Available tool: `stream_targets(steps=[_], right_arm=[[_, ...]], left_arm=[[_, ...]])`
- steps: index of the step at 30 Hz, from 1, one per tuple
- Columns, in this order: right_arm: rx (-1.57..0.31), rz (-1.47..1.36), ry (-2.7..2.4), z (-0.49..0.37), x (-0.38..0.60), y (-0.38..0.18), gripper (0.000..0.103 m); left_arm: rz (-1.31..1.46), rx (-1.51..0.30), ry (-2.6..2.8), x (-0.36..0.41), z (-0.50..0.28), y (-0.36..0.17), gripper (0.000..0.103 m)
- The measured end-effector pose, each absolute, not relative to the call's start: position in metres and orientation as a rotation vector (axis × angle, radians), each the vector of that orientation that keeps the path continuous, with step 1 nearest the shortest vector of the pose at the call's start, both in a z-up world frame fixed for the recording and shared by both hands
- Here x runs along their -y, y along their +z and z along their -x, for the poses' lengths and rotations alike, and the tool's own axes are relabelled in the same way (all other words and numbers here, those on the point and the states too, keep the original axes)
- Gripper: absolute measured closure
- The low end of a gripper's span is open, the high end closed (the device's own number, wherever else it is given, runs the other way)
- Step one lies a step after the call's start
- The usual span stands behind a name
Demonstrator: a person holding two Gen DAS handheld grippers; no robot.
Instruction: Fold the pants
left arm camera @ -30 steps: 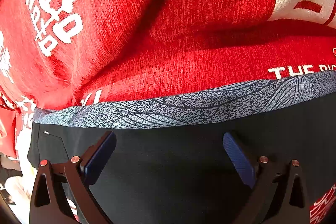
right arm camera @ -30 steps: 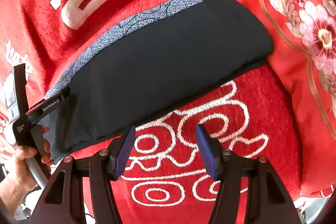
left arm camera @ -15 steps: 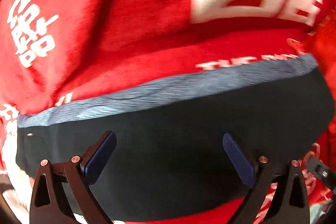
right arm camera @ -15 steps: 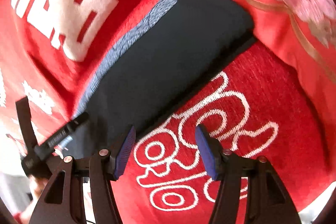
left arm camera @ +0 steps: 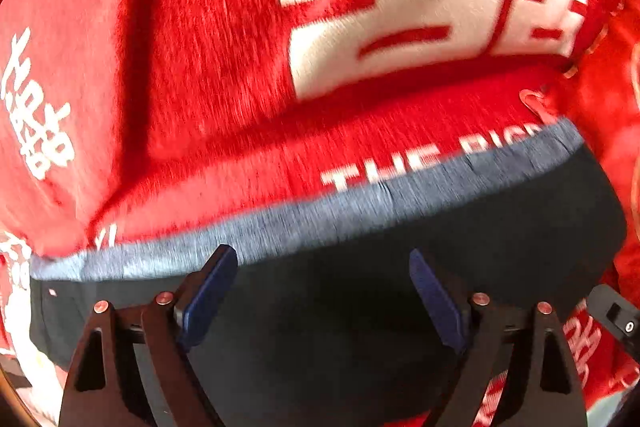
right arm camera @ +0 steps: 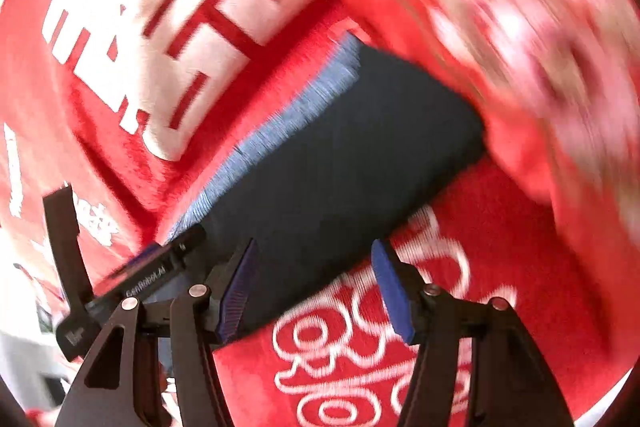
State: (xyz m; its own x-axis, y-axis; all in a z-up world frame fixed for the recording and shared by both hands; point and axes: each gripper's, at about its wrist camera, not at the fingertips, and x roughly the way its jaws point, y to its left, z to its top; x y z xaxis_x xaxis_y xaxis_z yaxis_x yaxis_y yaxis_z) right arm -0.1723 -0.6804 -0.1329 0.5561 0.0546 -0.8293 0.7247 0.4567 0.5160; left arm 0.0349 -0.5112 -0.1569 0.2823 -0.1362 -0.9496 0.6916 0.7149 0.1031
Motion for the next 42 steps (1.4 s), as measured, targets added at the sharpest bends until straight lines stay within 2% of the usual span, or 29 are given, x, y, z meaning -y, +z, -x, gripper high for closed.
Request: stream_targets(steps=[2,5,7,9,13,19,20,22,25,34,35,36,37,38,42], right_arm=[[-0.946,-0.951,-0.493,0.151,0.689,-0.133,0.045],[-0.991,-0.92,-0.512,0.135,0.705,-0.146,0.045],[-1.026,-0.87,-0.537,0.132,0.714,-0.153,0.056],[-1.023,-0.85,-0.569,0.134,0.722,-0.151,0.063],[-0.882,-1.062,-0.531,0.169,0.727,-0.142,0.056],[-0.814,-1.287,-0.488,0.218,0.692,-0.159,0.056],[-0.792,-1.32,-0.492,0.225,0.687,-0.163,0.056],[-0.752,-1.365,-0.497,0.236,0.682,-0.171,0.056],[-0.695,-1.387,-0.487,0.234,0.68,-0.181,0.056],[-0.509,-1.35,-0.524,0.204,0.693,-0.193,0.056],[-0.515,-1.346,-0.534,0.197,0.694,-0.192,0.055],[-0.53,-1.343,-0.537,0.193,0.695,-0.19,0.06],[-0.553,-1.337,-0.537,0.188,0.696,-0.187,0.079],[-0.596,-1.3,-0.543,0.183,0.696,-0.18,0.085],[-0.644,-1.13,-0.491,0.168,0.69,-0.142,0.088]], left_arm=[[-0.58,-1.204,-0.571,0.521,-0.047,-0.171,0.014],[-0.585,-1.221,-0.533,0.529,-0.057,-0.188,0.013],[-0.589,-1.195,-0.507,0.528,-0.057,-0.192,0.002],[-0.589,-1.191,-0.508,0.529,-0.053,-0.193,0.0],[-0.527,-1.232,-0.523,0.522,-0.047,-0.176,0.001],[-0.512,-1.271,-0.577,0.503,-0.006,-0.161,0.002],[-0.516,-1.254,-0.585,0.5,0.002,-0.158,0.008],[-0.53,-1.247,-0.595,0.495,0.01,-0.162,0.01],[-0.508,-1.284,-0.593,0.474,0.021,-0.184,0.01],[-0.496,-1.221,-0.608,0.473,0.035,-0.186,0.01],[-0.501,-1.234,-0.606,0.474,0.034,-0.182,0.016],[-0.497,-1.239,-0.606,0.474,0.032,-0.174,0.028],[-0.49,-1.237,-0.605,0.469,0.042,-0.162,0.029],[-0.473,-1.23,-0.609,0.469,0.04,-0.153,0.029],[-0.431,-1.261,-0.632,0.468,0.044,-0.157,0.029]])
